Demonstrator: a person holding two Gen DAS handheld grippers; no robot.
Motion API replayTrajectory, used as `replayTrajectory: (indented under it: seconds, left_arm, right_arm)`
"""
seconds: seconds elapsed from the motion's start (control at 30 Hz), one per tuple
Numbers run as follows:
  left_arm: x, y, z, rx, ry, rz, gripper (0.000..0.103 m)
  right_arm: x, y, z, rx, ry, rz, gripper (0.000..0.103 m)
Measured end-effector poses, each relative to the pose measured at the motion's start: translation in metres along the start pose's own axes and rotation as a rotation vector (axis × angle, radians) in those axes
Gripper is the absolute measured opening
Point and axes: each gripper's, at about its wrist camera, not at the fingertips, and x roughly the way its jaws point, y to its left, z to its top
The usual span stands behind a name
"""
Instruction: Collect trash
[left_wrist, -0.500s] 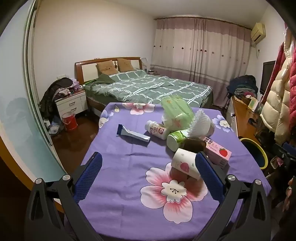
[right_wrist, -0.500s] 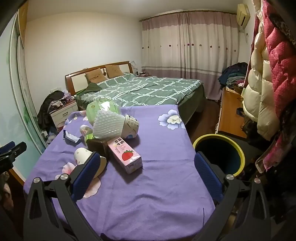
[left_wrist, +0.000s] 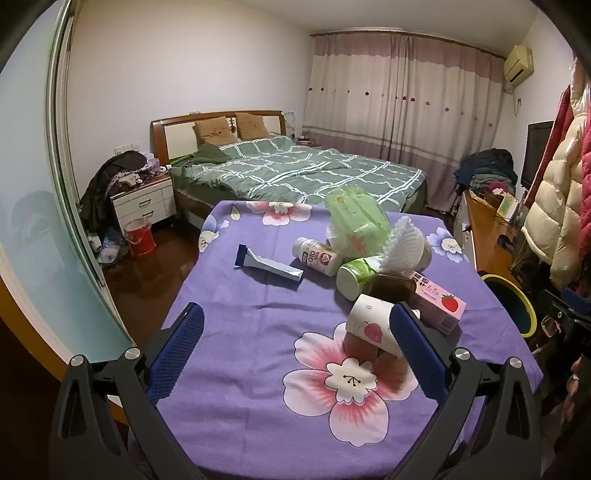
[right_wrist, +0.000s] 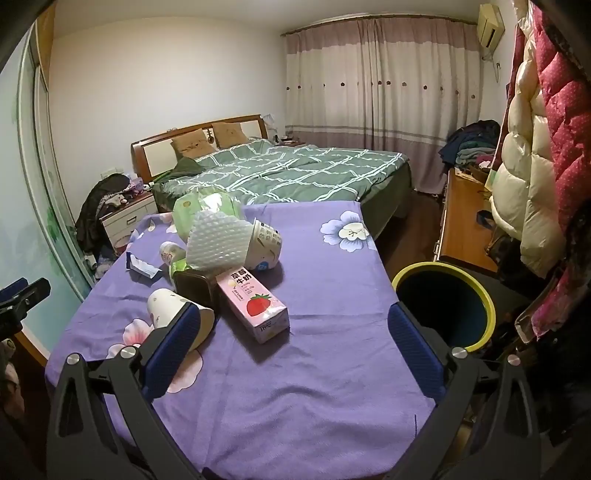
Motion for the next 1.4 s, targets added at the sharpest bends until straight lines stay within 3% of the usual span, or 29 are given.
replayTrajectory:
  seconds: [1.4]
  left_arm:
    - [0.008,-0.009,0.001,0.037,0.017,-0.001,0.099]
  right_arm:
    - [0.007,0.006,0.000,0.008,0.020,0.004,0.097]
